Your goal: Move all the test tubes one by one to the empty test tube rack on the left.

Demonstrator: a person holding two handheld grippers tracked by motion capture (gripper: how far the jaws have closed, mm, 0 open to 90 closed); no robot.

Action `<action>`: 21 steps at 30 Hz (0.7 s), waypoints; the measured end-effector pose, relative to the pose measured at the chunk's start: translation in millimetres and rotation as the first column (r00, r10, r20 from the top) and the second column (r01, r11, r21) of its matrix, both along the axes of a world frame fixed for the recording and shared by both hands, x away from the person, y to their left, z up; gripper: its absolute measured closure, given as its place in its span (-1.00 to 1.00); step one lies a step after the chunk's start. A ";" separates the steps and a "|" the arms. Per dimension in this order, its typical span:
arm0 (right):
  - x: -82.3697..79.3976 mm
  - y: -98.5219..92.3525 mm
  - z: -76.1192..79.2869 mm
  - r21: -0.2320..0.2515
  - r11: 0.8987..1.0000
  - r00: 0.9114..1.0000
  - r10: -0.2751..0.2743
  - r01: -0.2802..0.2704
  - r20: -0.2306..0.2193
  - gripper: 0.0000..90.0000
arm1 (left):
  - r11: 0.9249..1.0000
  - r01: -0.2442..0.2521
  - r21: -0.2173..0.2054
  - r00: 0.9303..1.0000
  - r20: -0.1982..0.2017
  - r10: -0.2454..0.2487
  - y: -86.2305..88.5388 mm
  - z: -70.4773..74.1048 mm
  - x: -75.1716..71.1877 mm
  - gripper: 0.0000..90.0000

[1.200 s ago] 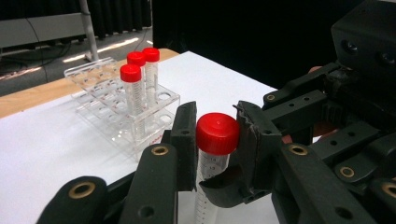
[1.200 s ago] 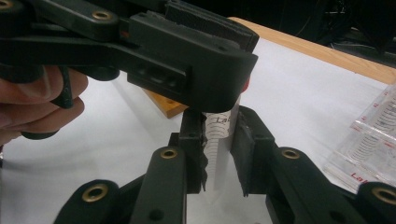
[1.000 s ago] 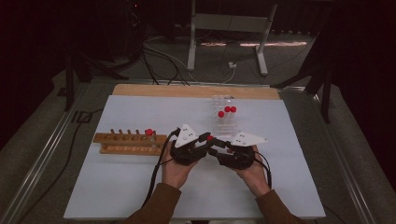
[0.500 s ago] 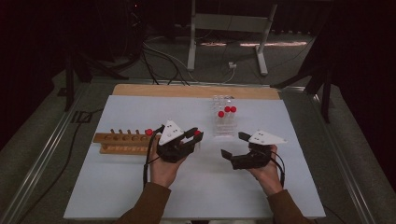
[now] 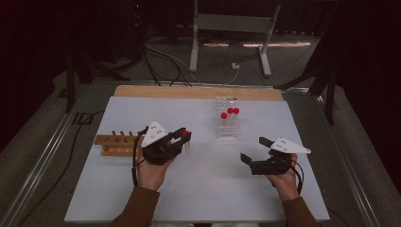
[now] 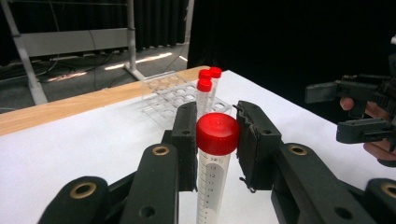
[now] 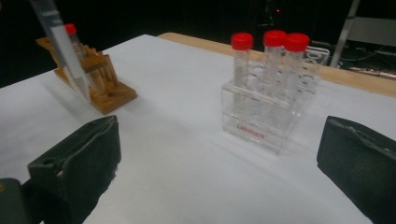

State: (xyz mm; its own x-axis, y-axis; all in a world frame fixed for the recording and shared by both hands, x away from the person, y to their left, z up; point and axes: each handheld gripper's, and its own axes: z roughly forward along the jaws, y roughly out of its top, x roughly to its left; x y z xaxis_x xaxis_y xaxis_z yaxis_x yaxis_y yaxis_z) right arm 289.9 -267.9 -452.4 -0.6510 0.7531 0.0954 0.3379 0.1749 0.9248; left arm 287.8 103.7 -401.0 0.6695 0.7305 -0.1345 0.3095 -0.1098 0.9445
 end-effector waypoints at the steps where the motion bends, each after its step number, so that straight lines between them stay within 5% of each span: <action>1: 0.5 -0.7 -1.1 -0.004 1.000 1.000 -0.003 0.003 -0.003 -1.00 | 1.000 -0.006 -0.003 1.000 0.002 0.006 2.9 0.5 -0.7 0.59; 21: -0.4 -17.1 2.1 0.051 0.997 0.998 -0.051 0.050 0.026 -1.00 | 0.995 -0.096 -0.003 0.995 0.013 0.096 61.2 9.2 -10.8 0.58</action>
State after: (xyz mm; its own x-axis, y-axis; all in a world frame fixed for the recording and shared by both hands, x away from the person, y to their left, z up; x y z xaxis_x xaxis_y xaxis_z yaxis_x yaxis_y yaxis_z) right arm 289.5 -285.0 -450.3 -0.6152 0.7798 0.1161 0.3192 0.1118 0.9411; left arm 277.0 164.9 -391.7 0.5983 0.7909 -0.1282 0.3062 -0.0778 0.9488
